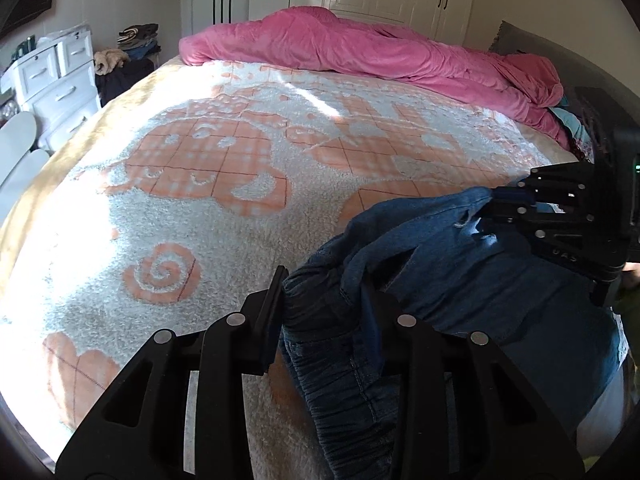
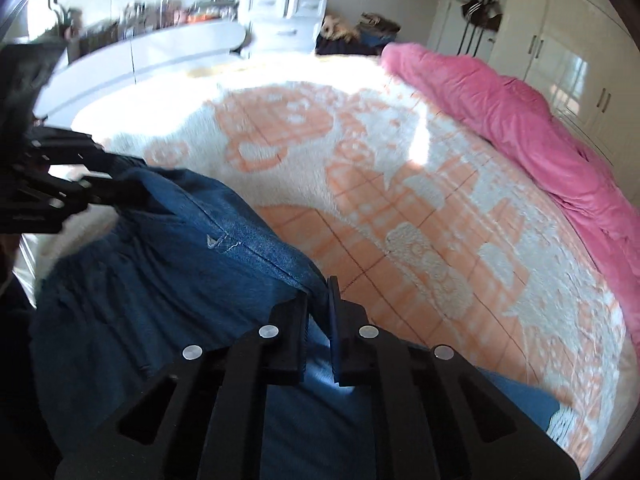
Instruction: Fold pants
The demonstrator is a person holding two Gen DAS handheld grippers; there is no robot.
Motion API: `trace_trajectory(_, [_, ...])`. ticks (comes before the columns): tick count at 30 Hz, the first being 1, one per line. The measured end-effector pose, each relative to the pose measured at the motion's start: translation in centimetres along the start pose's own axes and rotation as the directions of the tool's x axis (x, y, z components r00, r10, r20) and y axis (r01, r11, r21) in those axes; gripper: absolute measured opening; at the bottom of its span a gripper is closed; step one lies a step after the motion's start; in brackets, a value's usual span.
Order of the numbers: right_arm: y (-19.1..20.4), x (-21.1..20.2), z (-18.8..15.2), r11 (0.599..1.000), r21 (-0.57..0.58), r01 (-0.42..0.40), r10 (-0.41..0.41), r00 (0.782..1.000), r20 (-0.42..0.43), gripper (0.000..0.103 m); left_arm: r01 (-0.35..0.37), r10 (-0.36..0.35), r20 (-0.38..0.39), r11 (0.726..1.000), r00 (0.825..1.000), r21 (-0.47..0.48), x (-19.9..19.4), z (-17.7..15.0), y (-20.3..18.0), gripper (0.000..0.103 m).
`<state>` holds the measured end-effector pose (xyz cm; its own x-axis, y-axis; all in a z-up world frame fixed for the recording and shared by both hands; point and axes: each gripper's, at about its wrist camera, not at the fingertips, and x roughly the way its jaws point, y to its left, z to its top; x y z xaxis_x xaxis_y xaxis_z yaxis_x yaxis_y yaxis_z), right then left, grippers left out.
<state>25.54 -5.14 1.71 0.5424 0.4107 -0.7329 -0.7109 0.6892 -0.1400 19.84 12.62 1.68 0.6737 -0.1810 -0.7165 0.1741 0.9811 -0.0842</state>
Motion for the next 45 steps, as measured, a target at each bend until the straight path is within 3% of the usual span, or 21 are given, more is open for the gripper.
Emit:
trace_trajectory(6, [2.2,-6.5,-2.6,0.998,0.051,-0.036,0.031,0.995,0.099,0.008,-0.012,0.010,0.062,0.999,0.998,0.042,-3.3,-0.9,-1.9,0.026])
trace_trajectory(15, [7.2,-11.7,-7.4,0.992,0.071,-0.101,0.091,0.986,0.138,0.008,0.006,-0.009,0.105,0.999,0.994,0.033,-7.5,-5.4,-3.3,0.026])
trace_trajectory(27, [13.6,-11.7,-12.6,0.971,0.073,-0.227,0.224,0.973,0.045,0.009,0.007,-0.006,0.011,0.999,1.000,-0.050,-8.6,-11.7,-3.1,0.032])
trace_trajectory(33, [15.4,-10.2,-14.4,0.970,0.074,-0.231,0.233,0.972,-0.018,0.011,-0.020,0.017,-0.034,0.997,0.999,-0.079,-8.4,-13.3,-2.6,0.041])
trace_trajectory(36, [15.8,-10.0,-14.7,0.967,0.075,-0.244,0.246,0.969,-0.030,0.012,-0.018,0.014,-0.035,0.994,0.999,-0.108,-9.4,-14.0,-2.1,0.047])
trace_trajectory(40, [16.0,-9.8,-15.0,0.967,0.073,-0.245,0.248,0.968,-0.037,0.012,-0.049,0.047,-0.017,0.990,0.999,-0.131,-11.3,-14.7,-1.9,0.047])
trace_trajectory(45, [16.3,-9.1,-15.5,0.962,0.073,-0.264,0.267,0.963,-0.043,0.018,0.001,0.003,0.030,0.993,1.000,-0.119,-12.9,-13.4,-3.5,0.046])
